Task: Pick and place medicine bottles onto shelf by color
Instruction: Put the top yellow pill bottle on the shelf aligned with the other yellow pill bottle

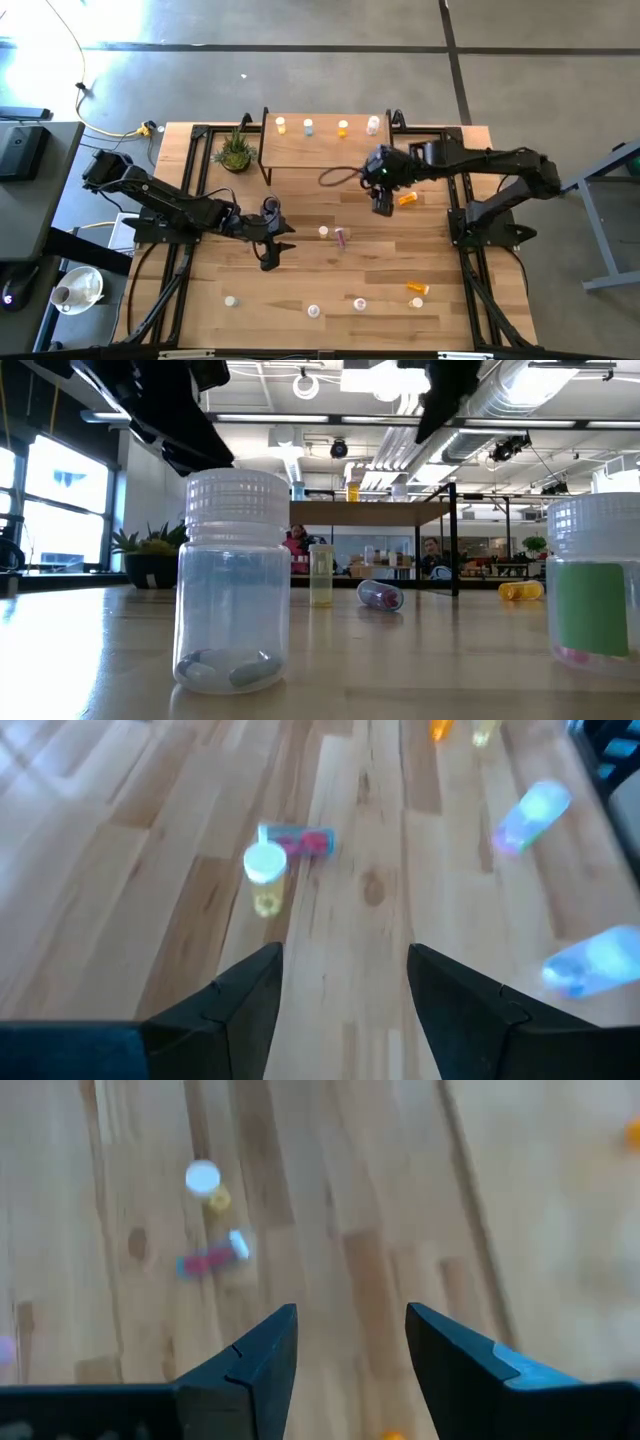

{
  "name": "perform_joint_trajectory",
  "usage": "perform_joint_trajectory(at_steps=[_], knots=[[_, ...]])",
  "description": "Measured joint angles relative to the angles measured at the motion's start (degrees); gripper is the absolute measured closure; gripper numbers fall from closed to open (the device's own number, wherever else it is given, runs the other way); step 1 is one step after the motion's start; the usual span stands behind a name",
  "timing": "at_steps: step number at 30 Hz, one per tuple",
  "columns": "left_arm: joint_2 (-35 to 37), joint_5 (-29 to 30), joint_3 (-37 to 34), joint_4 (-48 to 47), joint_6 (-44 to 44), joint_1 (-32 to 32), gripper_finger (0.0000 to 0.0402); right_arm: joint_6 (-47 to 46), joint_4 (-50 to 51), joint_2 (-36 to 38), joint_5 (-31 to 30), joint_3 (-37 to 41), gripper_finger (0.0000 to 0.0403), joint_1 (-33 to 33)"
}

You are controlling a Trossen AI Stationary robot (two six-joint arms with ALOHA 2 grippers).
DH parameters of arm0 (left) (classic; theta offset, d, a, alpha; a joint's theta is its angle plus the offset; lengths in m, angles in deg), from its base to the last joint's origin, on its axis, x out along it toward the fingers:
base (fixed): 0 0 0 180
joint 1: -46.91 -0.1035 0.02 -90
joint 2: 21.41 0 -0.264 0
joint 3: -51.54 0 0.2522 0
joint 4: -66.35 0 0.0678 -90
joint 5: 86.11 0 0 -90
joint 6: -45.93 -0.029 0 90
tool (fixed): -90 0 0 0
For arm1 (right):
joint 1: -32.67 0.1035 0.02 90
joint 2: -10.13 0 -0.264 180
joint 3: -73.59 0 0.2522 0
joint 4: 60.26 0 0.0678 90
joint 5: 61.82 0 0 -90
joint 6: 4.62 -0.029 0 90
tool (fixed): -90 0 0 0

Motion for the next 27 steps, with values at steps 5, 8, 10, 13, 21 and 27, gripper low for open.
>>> perform_joint_trajectory(at_steps=[5, 8, 10, 13, 21, 27], knots=[[-3.88, 0.18, 0.01, 5.12, -3.24, 0.00, 0.0196, -4.06, -4.42, 6.78, -0.03, 8.74, 0.0224, 3.22], [-6.39, 0.27, 0.01, 8.77, -4.86, 0.00, 0.0195, -5.35, -8.21, 10.66, -1.00, 13.04, 0.0224, 5.16], [-8.02, 0.30, 0.01, 11.46, -5.64, 0.00, 0.0195, -6.30, -10.89, 13.05, -2.69, 15.29, 0.0224, 6.61], [-10.36, 1.28, 0.01, 13.87, -5.71, 0.00, 0.0194, -6.89, -15.39, 16.13, -5.77, 18.53, 0.0224, 8.84], [-14.58, 9.74, 0.01, 17.02, -5.64, -0.02, 0.0194, -9.70, -24.37, 21.91, -13.08, 25.23, 0.0224, 15.66], [-16.60, 11.71, 0.05, 19.61, -5.69, -0.07, 0.0194, -14.69, -26.21, 22.86, -20.16, 27.85, 0.0224, 21.21]])
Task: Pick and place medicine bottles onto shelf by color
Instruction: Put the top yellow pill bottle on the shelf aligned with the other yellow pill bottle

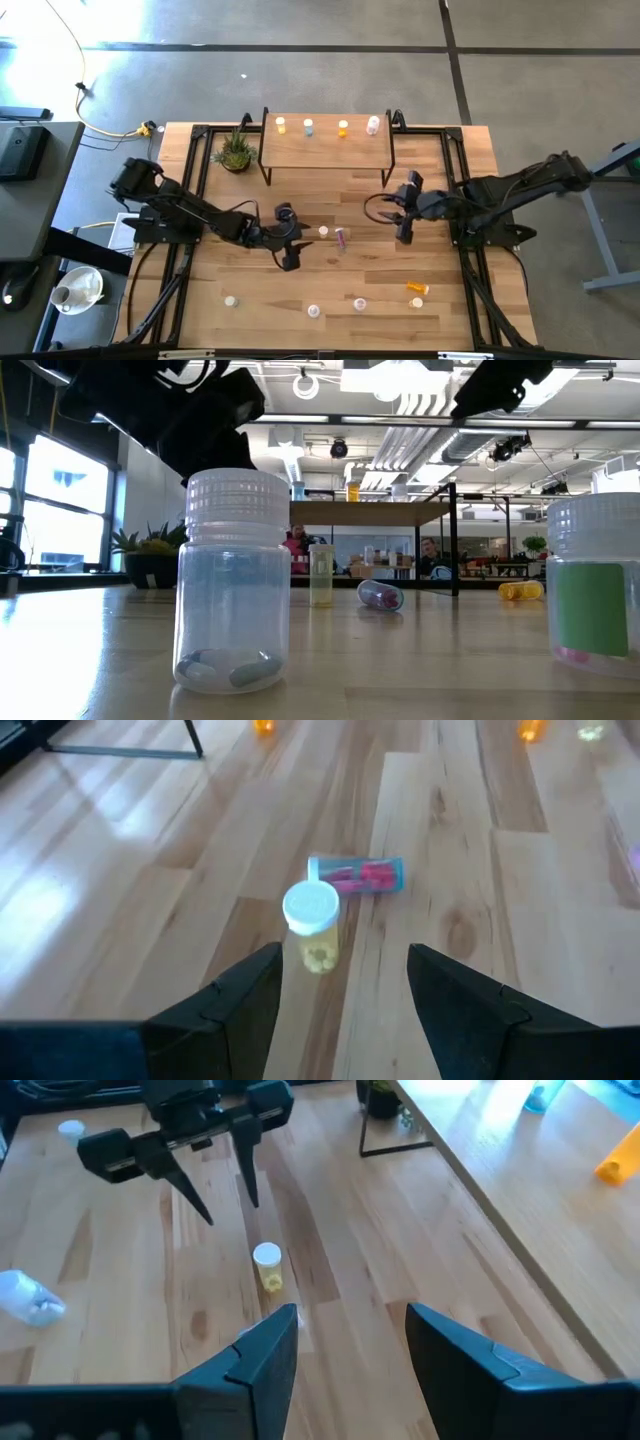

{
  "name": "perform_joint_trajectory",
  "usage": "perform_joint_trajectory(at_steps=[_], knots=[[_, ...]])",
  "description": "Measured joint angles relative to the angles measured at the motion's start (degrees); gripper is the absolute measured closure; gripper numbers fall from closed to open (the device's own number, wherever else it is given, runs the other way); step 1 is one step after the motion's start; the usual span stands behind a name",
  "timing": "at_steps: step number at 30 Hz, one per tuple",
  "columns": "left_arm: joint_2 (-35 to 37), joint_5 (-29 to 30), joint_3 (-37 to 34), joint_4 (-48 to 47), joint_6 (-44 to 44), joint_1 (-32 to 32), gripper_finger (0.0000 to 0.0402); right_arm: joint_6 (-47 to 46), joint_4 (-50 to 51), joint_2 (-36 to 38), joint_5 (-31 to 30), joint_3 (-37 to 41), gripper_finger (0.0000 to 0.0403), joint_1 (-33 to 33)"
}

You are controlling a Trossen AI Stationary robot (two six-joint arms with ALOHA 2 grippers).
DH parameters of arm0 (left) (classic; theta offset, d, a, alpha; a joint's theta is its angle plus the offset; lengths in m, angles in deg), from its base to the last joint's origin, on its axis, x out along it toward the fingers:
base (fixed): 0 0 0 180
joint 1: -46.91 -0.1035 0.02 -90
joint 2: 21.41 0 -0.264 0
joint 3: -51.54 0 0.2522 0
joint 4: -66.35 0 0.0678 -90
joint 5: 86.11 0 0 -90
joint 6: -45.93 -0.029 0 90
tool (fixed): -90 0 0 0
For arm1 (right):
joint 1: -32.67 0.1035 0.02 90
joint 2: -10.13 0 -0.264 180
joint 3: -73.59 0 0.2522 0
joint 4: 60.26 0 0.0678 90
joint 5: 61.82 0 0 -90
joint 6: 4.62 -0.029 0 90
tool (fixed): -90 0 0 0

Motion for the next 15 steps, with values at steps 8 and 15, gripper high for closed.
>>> perform_joint_trajectory(at_steps=[8, 15], knots=[[-3.29, -0.04, 0.00, 3.16, 1.45, -2.25, 0.0194, -5.62, 0.23, 0.00, -11.07, 0.33, 0.0224, 8.47], [-6.14, -2.84, 0.00, 6.79, 1.51, -5.01, 0.0194, -7.83, 0.26, 0.00, -20.65, 0.33, 0.0224, 14.46]])
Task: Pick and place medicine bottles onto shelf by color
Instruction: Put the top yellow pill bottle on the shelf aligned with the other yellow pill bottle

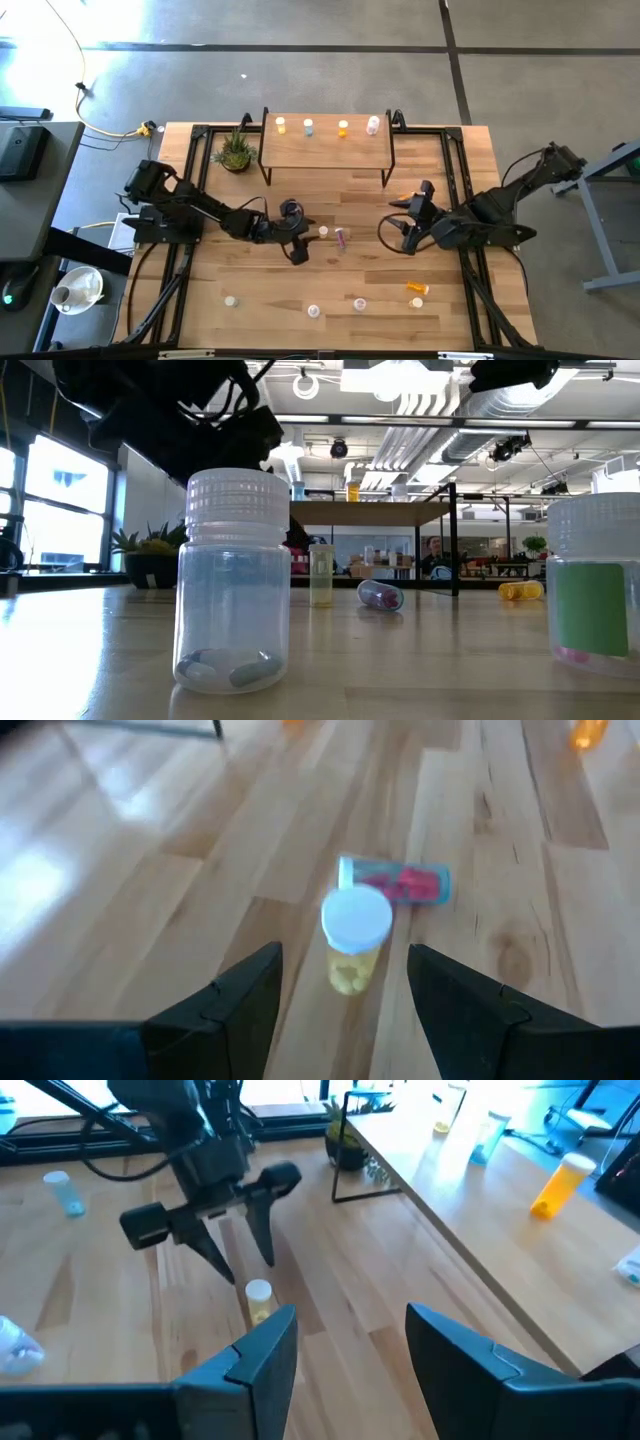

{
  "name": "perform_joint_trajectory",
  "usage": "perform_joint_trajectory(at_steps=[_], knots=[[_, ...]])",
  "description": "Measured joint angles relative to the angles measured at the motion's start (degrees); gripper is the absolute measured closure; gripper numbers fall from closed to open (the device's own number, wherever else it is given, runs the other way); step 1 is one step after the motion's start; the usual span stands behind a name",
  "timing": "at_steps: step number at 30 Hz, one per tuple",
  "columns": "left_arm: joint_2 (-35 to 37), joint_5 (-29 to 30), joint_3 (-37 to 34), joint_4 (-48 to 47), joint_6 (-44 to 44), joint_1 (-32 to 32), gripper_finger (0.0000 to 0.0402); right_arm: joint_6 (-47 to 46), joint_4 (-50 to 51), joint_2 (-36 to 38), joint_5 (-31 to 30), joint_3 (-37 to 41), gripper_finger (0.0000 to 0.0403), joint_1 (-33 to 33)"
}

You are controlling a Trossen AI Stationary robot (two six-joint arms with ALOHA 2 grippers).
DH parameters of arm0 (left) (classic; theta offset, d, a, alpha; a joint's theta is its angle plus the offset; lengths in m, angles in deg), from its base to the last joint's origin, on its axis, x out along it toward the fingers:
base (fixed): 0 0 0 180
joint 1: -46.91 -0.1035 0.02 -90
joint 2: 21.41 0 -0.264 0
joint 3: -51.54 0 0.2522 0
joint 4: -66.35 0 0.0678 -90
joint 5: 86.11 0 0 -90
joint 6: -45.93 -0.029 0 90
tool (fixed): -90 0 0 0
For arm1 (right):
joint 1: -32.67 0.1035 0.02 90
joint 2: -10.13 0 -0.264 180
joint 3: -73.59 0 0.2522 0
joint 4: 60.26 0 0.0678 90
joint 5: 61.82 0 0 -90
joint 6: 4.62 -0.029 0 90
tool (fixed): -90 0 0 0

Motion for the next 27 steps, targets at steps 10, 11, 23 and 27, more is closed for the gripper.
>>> perform_joint_trajectory(at_steps=[10, 11, 23, 27], knots=[[-0.54, -4.12, 0.00, 3.38, 0.00, -2.12, 0.0195, -0.02, 0.02, 0.00, -2.91, 0.00, 0.0224, 2.07], [-0.54, -4.79, 0.00, 3.45, 0.00, -2.14, 0.0195, -0.02, 0.02, 0.00, -2.93, 0.00, 0.0224, 2.09], [-0.54, -4.72, 0.00, 5.01, -0.91, -2.62, 0.0194, -0.02, -0.11, -0.02, -2.98, 0.00, 0.0224, 2.07], [-0.52, -4.72, 0.00, 5.72, -1.33, -2.60, 0.0195, -0.02, -0.22, -0.02, -3.06, 0.00, 0.0224, 2.07]])
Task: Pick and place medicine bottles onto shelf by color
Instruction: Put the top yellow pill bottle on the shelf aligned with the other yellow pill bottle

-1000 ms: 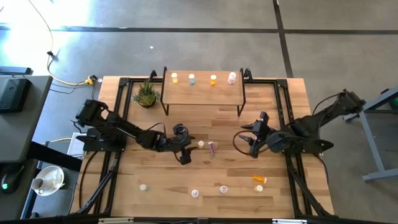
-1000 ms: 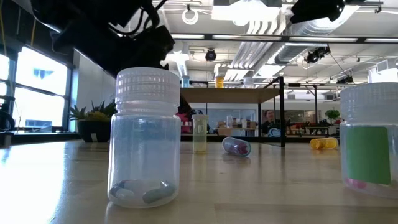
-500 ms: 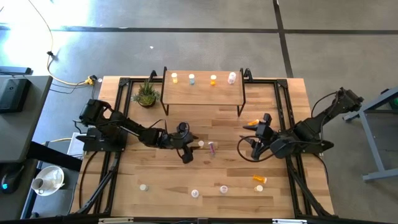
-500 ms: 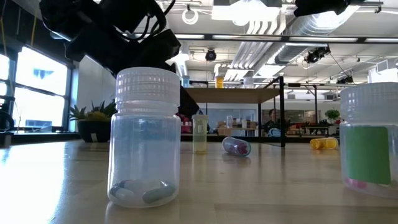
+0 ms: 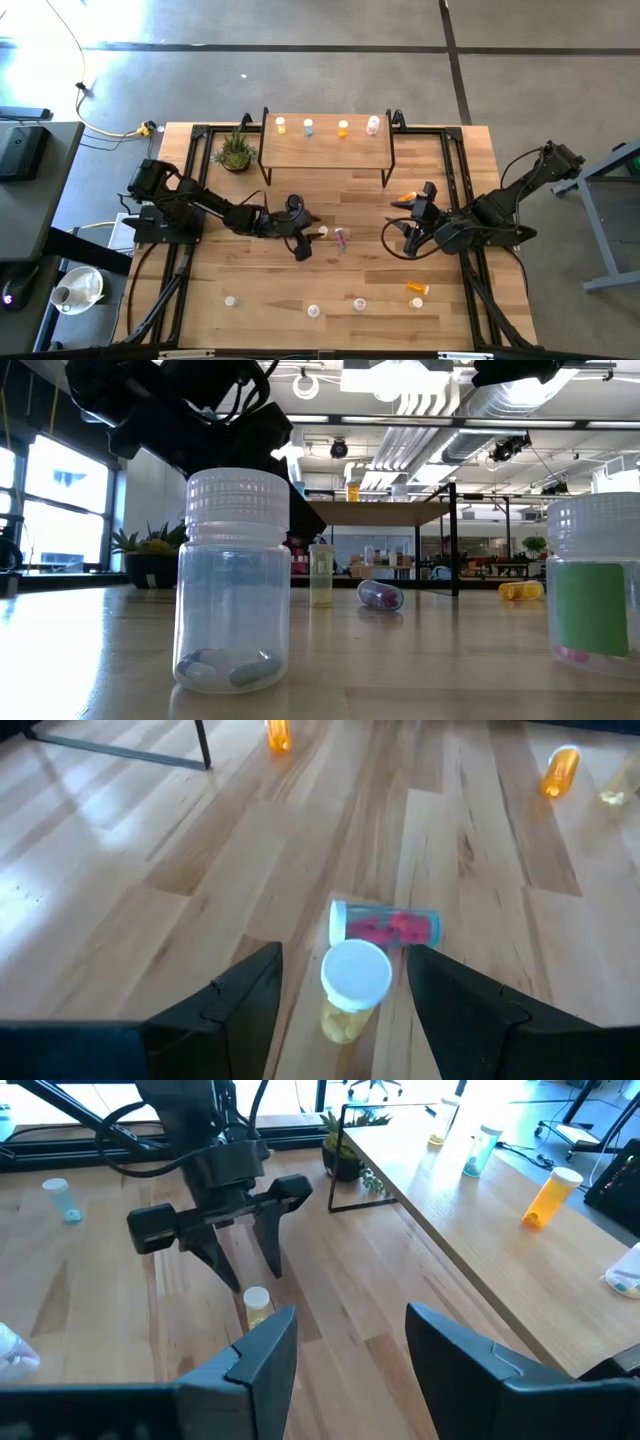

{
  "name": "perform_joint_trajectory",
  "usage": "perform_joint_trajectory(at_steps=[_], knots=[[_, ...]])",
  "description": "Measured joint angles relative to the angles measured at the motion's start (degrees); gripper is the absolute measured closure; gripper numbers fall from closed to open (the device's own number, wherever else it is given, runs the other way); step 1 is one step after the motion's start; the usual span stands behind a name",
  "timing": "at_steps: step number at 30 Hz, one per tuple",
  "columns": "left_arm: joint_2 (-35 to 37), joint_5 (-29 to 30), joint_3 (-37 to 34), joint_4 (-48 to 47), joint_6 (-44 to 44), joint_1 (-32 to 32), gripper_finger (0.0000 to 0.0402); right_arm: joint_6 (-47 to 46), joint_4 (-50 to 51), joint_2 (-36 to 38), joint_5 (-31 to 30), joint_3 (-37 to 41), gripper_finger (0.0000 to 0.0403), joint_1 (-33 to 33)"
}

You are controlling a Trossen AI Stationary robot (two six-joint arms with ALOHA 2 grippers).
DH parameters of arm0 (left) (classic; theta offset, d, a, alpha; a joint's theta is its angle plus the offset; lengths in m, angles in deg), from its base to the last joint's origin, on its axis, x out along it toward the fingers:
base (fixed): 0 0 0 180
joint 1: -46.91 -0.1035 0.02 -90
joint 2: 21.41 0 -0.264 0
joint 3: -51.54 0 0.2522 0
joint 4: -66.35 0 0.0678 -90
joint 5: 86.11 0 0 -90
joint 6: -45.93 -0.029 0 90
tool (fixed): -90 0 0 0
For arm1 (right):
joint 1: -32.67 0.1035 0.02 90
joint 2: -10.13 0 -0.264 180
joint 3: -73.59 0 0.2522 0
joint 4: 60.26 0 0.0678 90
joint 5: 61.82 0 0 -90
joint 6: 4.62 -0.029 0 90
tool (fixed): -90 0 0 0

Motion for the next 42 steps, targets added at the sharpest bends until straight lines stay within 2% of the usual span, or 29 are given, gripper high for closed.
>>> perform_joint_trajectory(at_steps=[13, 34, 38, 42], knots=[[-8.28, -0.55, 3.98, 0.77, -1.69, -0.57, 0.0195, 0.04, -0.06, -0.02, 0.05, 0.00, 0.0224, 0.00], [-6.53, 1.31, 4.33, -0.95, -1.69, 0.65, 0.0196, 0.17, -0.02, -0.02, 0.17, -0.02, 0.0224, 0.00], [-6.53, 1.95, 4.31, -0.90, -1.69, 0.63, 0.0210, 0.17, -0.02, -0.02, 0.17, -0.02, 0.0224, 0.00], [-6.53, 2.49, 4.33, -0.92, -1.69, 0.66, 0.0242, 0.17, -0.02, -0.02, 0.17, -0.02, 0.0224, -0.02]])
